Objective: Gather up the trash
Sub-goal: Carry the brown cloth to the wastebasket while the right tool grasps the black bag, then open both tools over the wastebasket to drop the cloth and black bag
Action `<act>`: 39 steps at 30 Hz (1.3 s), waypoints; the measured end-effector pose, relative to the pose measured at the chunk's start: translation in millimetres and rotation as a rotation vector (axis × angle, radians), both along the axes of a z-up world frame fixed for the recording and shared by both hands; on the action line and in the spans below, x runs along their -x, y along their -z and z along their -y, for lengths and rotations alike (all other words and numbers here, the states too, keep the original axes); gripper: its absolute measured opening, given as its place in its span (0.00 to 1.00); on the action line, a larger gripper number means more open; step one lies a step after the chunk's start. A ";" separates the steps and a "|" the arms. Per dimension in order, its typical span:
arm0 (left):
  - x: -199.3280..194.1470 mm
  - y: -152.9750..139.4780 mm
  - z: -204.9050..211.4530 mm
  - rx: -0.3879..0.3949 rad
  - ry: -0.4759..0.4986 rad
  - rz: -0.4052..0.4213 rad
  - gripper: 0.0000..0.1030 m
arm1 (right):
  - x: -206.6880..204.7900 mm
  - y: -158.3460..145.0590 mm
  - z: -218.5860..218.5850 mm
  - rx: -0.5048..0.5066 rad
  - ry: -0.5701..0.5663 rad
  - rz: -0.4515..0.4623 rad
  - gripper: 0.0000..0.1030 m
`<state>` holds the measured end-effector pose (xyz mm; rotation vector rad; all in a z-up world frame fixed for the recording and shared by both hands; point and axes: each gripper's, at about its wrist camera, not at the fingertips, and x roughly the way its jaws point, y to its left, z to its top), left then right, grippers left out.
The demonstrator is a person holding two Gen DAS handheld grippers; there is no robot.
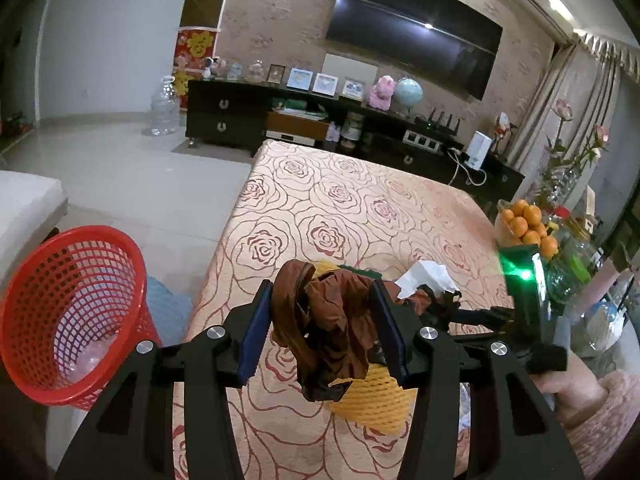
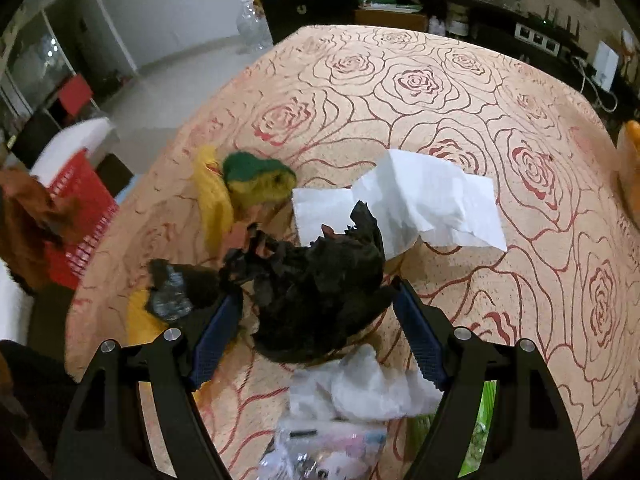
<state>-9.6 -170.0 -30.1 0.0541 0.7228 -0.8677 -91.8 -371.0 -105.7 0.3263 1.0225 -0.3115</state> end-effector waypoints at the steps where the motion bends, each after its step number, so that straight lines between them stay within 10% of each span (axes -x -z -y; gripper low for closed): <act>1: -0.2 -1.1 -1.2 0.001 -0.004 0.003 0.46 | -1.3 1.5 0.9 0.004 0.004 -0.003 0.61; 5: -1.3 -5.9 -10.0 0.006 -0.026 0.020 0.46 | 0.3 -0.9 5.6 -0.008 0.002 0.003 0.46; 27: -30.8 -93.8 -104.3 0.013 -0.300 0.230 0.46 | -1.4 -109.5 -17.4 0.099 0.042 0.308 0.45; 39: -80.1 -72.9 -165.9 -0.039 -0.523 0.176 0.46 | -75.6 -135.6 -74.6 0.096 -0.132 0.313 0.45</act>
